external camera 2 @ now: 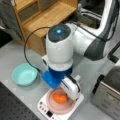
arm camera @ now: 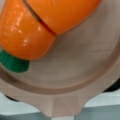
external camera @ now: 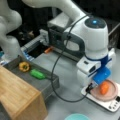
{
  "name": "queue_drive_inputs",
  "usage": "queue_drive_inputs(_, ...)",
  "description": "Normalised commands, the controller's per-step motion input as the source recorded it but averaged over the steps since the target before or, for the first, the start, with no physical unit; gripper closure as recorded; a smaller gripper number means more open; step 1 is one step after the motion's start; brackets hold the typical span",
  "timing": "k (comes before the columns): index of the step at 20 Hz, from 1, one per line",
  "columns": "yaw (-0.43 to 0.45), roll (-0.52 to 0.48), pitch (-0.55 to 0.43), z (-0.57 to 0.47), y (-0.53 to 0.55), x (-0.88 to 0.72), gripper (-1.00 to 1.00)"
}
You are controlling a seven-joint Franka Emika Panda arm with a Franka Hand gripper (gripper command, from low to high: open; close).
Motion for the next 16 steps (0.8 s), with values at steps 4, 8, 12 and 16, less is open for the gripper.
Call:
queue_drive_inputs(4, -0.076, -0.244, 0.262, 0.09, 0.19, 0.38, -1.0)
queue_drive_inputs(8, -0.052, -0.309, 0.233, 0.02, 0.17, 0.43, -1.0)
queue_drive_inputs(12, -0.001, -0.329, 0.188, 0.0, 0.12, 0.44, -1.0)
queue_drive_inputs(16, 0.018, -0.308, 0.161, 0.04, 0.07, 0.4, -1.0)
